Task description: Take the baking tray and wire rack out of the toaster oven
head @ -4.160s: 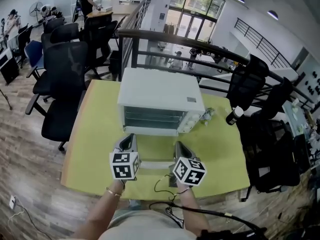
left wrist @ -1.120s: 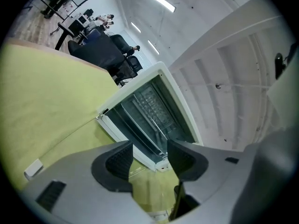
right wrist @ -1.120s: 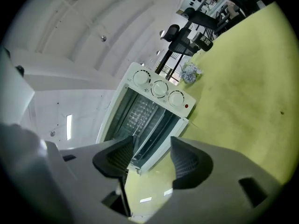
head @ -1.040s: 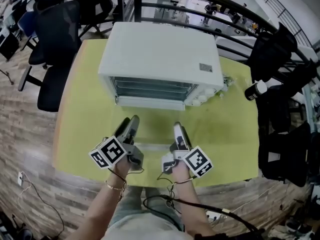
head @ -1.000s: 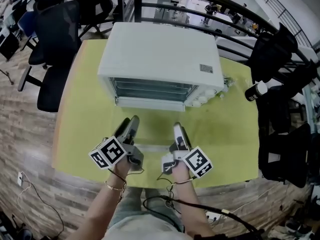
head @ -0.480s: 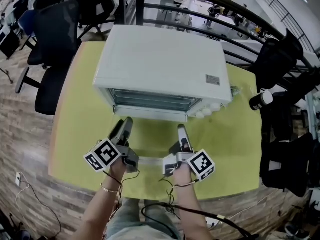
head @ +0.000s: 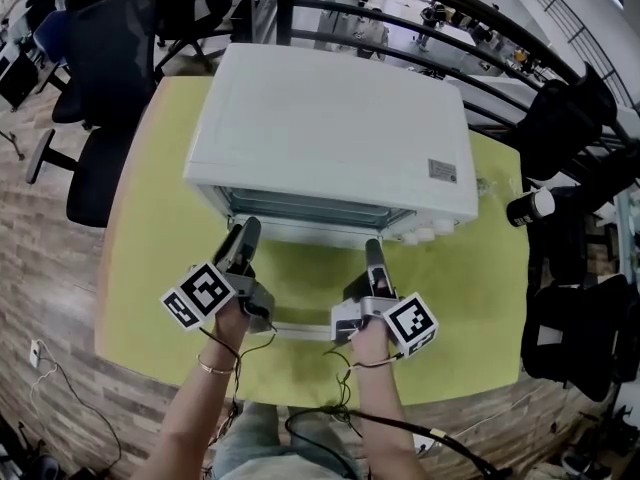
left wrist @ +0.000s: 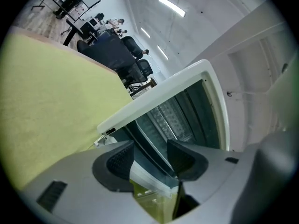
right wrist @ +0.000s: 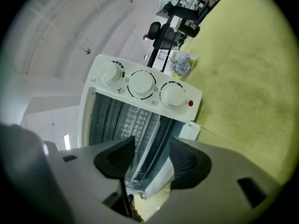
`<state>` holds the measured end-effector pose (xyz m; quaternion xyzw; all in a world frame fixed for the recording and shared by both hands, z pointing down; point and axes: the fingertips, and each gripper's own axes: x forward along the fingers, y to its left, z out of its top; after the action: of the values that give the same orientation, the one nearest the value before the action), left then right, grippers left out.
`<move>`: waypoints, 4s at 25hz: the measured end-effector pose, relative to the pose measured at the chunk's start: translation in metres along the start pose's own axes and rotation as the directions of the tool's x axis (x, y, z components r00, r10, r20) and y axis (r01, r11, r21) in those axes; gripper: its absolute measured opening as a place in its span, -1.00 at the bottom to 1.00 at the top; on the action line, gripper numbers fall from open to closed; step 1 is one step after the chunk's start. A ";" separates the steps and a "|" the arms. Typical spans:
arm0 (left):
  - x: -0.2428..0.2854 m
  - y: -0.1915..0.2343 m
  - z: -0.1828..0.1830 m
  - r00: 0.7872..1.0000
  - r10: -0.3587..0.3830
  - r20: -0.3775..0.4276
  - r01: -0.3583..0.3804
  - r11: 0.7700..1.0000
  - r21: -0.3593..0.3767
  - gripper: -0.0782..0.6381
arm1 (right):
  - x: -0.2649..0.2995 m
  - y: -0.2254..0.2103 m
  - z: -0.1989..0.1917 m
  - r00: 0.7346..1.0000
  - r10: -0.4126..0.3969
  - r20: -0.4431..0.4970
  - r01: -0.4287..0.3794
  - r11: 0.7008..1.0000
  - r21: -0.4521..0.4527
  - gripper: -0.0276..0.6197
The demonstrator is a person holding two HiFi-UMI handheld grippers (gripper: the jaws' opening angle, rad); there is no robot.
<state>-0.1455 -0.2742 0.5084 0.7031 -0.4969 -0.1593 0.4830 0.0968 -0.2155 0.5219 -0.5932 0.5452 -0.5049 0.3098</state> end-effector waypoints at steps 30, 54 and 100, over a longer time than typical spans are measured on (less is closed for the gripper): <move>0.073 0.023 0.016 0.997 0.067 0.025 -0.066 0.996 -0.053 -0.21 | 0.088 -0.005 0.025 0.989 0.010 0.145 -0.020 0.998 0.065 -0.34; 0.092 0.028 0.018 0.994 0.085 0.068 -0.075 0.988 -0.133 -0.42 | 0.112 -0.006 0.026 0.986 0.004 0.167 -0.016 0.998 0.069 -0.64; 0.055 0.032 0.000 0.992 0.122 0.041 -0.112 0.975 -0.190 -0.47 | 0.075 -0.016 0.012 0.991 -0.030 0.131 0.018 0.996 0.086 -0.65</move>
<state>-0.1381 -0.3221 0.5496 0.6197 -0.5329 -0.1947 0.5423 0.1056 -0.2862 0.5522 -0.6181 0.4945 -0.4909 0.3639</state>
